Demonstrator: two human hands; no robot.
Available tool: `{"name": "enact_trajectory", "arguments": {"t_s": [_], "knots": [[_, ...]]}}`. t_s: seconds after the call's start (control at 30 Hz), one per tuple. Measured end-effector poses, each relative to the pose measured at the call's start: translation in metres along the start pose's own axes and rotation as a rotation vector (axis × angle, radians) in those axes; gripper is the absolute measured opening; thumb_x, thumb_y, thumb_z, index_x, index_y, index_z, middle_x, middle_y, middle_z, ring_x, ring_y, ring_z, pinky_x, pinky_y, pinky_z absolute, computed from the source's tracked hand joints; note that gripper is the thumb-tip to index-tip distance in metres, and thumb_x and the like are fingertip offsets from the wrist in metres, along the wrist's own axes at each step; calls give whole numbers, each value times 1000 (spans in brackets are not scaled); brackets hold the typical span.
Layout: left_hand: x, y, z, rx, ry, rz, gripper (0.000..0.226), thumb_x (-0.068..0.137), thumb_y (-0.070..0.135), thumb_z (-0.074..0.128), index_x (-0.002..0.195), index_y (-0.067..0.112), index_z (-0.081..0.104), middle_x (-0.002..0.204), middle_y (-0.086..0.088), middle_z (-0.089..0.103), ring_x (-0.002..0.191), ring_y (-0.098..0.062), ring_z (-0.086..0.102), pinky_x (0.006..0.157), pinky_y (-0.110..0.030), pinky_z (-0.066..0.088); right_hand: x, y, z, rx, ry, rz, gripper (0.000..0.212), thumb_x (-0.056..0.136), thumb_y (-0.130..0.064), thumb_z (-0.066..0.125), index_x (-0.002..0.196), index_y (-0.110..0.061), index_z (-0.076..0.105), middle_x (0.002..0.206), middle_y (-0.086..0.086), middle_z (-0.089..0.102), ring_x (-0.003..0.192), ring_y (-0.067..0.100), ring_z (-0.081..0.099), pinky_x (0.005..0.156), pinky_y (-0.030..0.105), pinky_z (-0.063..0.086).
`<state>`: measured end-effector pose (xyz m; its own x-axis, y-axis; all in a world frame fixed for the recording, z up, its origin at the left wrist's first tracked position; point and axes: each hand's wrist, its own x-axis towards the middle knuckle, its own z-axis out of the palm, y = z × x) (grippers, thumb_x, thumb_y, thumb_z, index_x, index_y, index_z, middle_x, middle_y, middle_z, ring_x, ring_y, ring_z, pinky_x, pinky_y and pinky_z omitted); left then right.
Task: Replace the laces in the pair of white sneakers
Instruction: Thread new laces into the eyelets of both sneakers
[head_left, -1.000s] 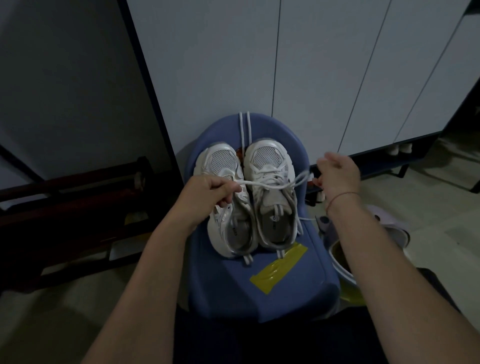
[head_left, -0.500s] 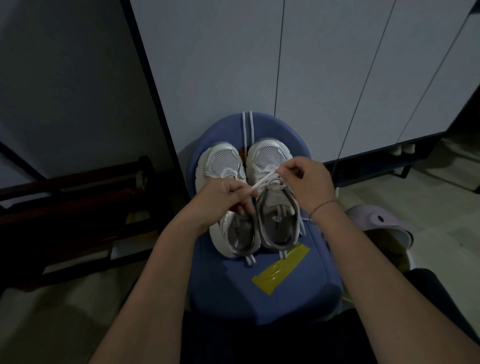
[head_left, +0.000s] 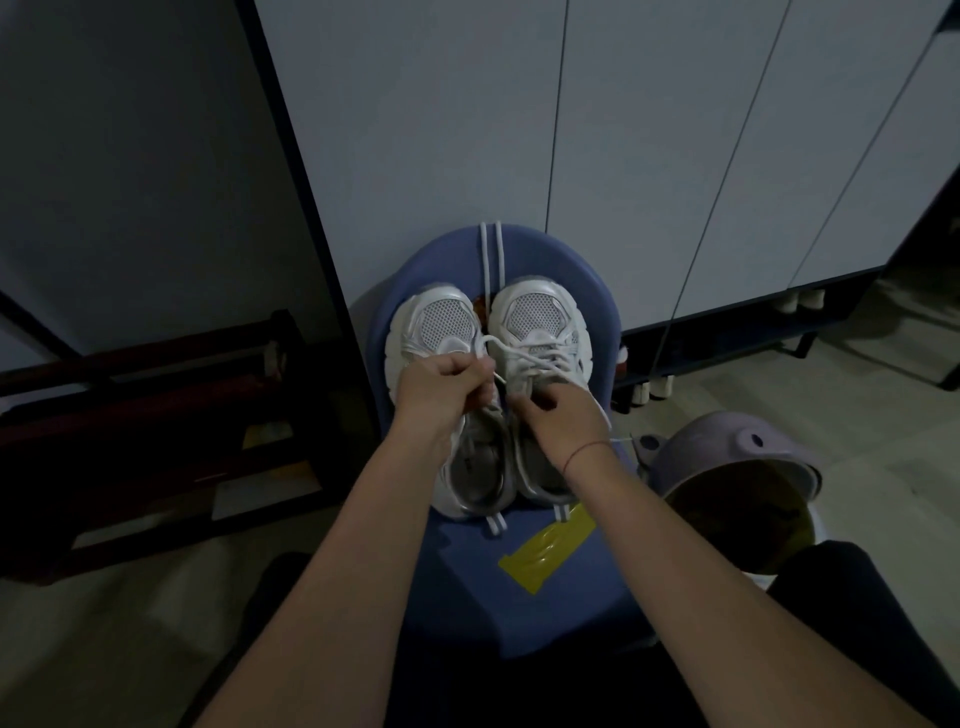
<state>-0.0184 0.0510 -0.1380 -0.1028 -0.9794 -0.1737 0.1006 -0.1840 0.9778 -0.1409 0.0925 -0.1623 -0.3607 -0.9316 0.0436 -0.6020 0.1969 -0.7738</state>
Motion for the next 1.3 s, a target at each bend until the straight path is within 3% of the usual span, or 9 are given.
{"name": "enact_trajectory", "arguments": {"t_s": [0.07,0.13,0.2,0.33,0.63,0.93,1.03,1.1,1.3], "knots": [[0,-3,4,-8,-20,-8,14,89,-3,64,76,2,66,59,-4,62,53,-11,57,55,-16,53,-1,-1,6,162,45,24,31,88,-26,63,59,-21,52,60,-9,51,58,3,44,47,11,31],[0,-5,7,17,-23,-9,14,89,-5,63,79,4,66,66,-5,65,59,-12,62,61,-16,56,-3,-1,7,307,51,81,18,90,-21,62,74,-14,65,71,3,63,66,13,54,53,10,38],[1,-7,9,54,-19,-2,14,88,-5,64,80,5,66,69,-6,67,60,-12,64,63,-17,56,-4,-2,7,503,37,182,13,91,-16,61,88,-7,70,84,13,68,77,24,60,65,24,48],[3,-10,14,214,2,42,6,86,0,69,85,6,68,67,-6,68,49,-6,59,52,-17,52,-4,-4,6,773,-26,297,12,91,-7,59,94,-14,68,82,8,65,83,23,60,71,30,53],[5,-13,19,360,39,105,22,83,3,73,71,19,65,57,3,64,39,-6,50,48,-24,48,3,8,9,788,-35,348,12,89,-8,63,88,-19,68,94,14,69,94,30,63,88,42,53],[8,-20,20,399,33,110,13,80,4,76,80,16,68,67,-3,69,47,-11,54,60,-30,50,5,12,9,790,-60,340,21,89,-9,63,109,-9,68,103,14,68,95,27,62,86,36,52],[8,-23,22,460,53,157,18,77,9,79,90,15,68,73,-1,73,57,-13,60,67,-33,56,5,11,6,801,-62,342,10,91,-10,60,93,-14,70,91,8,68,86,22,62,80,32,52],[8,-24,22,460,63,160,15,78,10,79,89,13,69,71,0,71,55,-12,60,67,-33,57,6,11,5,838,-65,372,21,93,-10,55,79,-18,68,83,6,67,82,23,62,80,33,51],[7,-19,19,458,-4,133,7,89,11,70,84,6,73,57,1,63,48,-9,57,68,-35,58,6,13,6,817,-99,329,26,94,-5,52,80,-17,69,85,10,68,87,27,64,83,35,53]]}}
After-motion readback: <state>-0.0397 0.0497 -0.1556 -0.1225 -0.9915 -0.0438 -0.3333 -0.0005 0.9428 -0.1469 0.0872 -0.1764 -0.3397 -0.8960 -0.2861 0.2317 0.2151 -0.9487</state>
